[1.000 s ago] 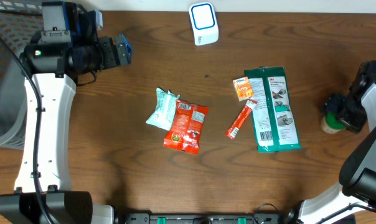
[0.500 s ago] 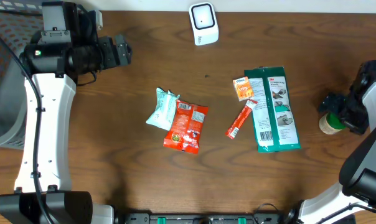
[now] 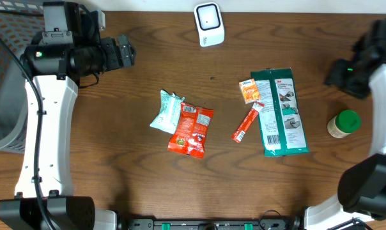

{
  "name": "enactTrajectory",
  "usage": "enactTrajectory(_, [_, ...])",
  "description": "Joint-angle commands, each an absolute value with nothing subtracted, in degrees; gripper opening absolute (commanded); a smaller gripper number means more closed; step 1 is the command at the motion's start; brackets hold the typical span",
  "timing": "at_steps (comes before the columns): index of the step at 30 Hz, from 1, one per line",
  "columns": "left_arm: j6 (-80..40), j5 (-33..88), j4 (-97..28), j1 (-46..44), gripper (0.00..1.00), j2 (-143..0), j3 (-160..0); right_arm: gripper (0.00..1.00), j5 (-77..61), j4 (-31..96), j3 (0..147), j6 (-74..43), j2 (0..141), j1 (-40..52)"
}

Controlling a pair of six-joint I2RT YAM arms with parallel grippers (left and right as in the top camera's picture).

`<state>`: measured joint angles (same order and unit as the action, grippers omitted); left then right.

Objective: Scan the item barcode

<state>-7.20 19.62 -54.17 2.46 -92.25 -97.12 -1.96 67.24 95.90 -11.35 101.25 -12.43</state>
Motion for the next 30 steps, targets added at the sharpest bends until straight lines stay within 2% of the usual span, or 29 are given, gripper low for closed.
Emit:
enactTrajectory(1, [-6.7, 20.1, -54.4, 2.5, 0.97, -92.5, -97.7, 0.52, -6.4, 65.3, 94.5, -10.6, 101.4, -5.0])
enactTrajectory(5, [-6.7, 20.1, -54.4, 2.5, 0.97, -92.5, -97.7, 0.49, -6.1, 59.1, 91.0, -10.6, 101.4, 3.9])
enactTrajectory(9, [-6.7, 20.1, -54.4, 2.5, 0.97, -92.5, -97.7, 0.38, -3.7, 51.1, 85.8, -10.6, 101.4, 11.7])
enactTrajectory(10, [-6.7, 20.1, -54.4, 2.5, 0.97, -92.5, -97.7, 0.27, -1.4, 46.7, 82.7, -10.6, 101.4, 14.7])
enactTrajectory(11, [-6.7, 20.1, -54.4, 2.5, 0.97, -92.5, -97.7, 0.2, 0.1, 43.7, 80.7, -10.7, 101.4, 16.2])
enactTrajectory(15, [-6.7, 20.1, -54.4, 2.5, 0.97, -92.5, -97.7, 0.02, 5.3, 34.2, 74.5, -10.6, 101.4, 19.9])
enactTrajectory(20, [-6.7, 20.1, -54.4, 2.5, 0.97, -92.5, -97.7, 0.01, 12.0, 23.2, 67.3, -10.6, 101.4, 21.8])
enactTrajectory(30, [-6.7, 20.1, -54.4, 2.5, 0.97, -92.5, -97.7, 0.01, 14.8, 9.4, 56.7, -10.6, 101.4, 21.7])
